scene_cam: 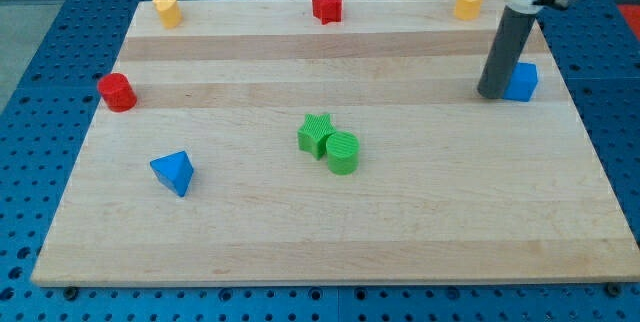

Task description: Place your arm diagonal to the green star

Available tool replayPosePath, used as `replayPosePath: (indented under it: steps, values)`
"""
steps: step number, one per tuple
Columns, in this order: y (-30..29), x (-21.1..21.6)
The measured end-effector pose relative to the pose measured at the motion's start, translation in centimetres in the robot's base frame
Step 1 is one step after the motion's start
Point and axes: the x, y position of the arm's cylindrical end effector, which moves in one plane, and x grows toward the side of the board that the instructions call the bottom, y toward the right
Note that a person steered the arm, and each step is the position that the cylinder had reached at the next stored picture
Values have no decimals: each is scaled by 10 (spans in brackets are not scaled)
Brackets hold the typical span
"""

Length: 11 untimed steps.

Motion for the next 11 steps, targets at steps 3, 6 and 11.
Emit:
replayPosePath:
  steps: [3, 6, 11]
  values:
    - [-102, -35]
    - [-103, -96]
    - [64, -34]
